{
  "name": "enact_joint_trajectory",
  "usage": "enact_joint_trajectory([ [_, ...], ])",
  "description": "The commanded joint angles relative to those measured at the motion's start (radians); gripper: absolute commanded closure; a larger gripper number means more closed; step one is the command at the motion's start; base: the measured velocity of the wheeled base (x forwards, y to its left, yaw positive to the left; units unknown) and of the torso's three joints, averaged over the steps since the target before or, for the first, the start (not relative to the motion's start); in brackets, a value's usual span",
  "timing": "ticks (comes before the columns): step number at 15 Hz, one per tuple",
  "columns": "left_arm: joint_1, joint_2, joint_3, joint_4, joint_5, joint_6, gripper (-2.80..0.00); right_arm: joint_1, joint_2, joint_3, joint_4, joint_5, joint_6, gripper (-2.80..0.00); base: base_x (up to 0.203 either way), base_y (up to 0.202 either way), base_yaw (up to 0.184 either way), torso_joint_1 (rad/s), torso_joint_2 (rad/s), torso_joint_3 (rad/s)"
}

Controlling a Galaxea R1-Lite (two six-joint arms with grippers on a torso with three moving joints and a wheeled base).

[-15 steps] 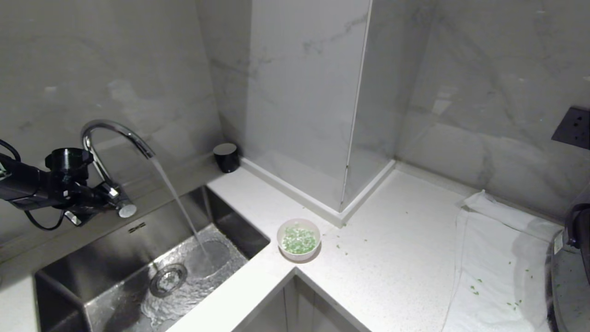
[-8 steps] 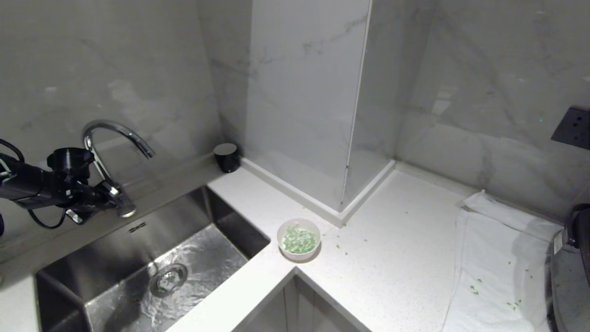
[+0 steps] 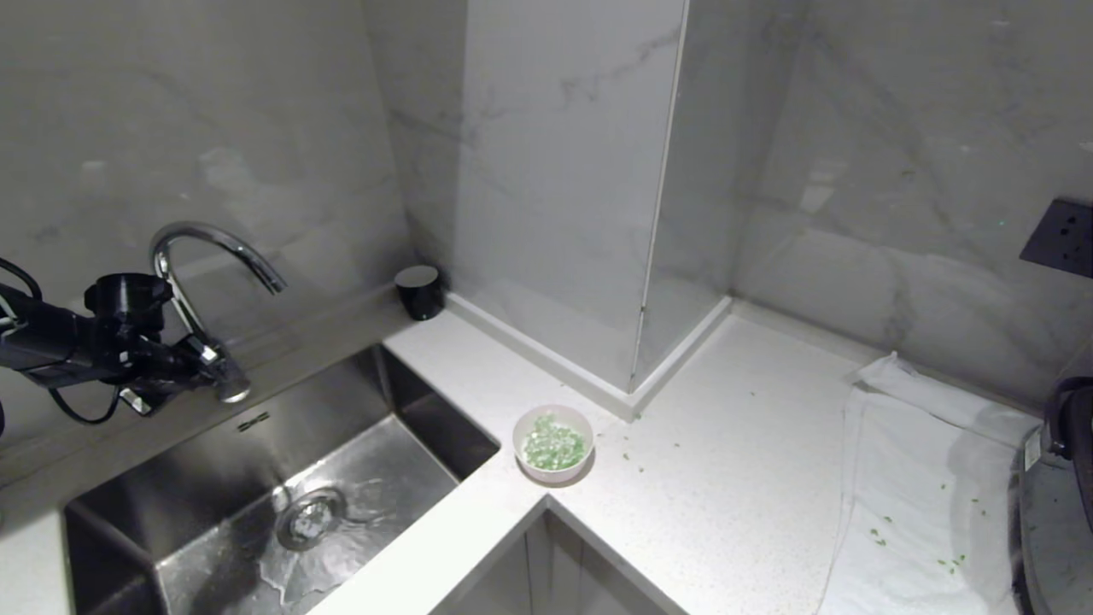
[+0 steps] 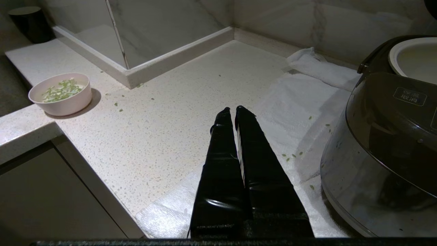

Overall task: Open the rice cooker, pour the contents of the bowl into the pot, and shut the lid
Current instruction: Turn off the tap, then pick up the bowl on the table

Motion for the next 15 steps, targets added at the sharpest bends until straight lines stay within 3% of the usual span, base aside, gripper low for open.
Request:
enact_joint_trajectory([
  [1, -0.010, -0.058, 0.055, 0.004, -0.007, -0.004, 0.00, 0.000, 0.000, 0.000, 0.000, 0.000, 0.000, 0.00, 0.000, 0.000, 0.000, 0.000, 0.00, 0.000],
  [6, -0.080, -0.239, 0.234, 0.002, -0.091, -0.005, 0.00, 0.000, 0.000, 0.000, 0.000, 0.000, 0.000, 0.00, 0.000, 0.000, 0.000, 0.000, 0.00, 0.000],
  [11, -0.214, -0.387, 0.422, -0.005, -0.114, -0.001, 0.00, 0.000, 0.000, 0.000, 0.000, 0.000, 0.000, 0.00, 0.000, 0.000, 0.000, 0.000, 0.00, 0.000],
  [15, -0.322, -0.534, 0.558, -0.010, -0.169, 0.035, 0.00, 0.000, 0.000, 0.000, 0.000, 0.000, 0.000, 0.00, 0.000, 0.000, 0.000, 0.000, 0.00, 0.000],
])
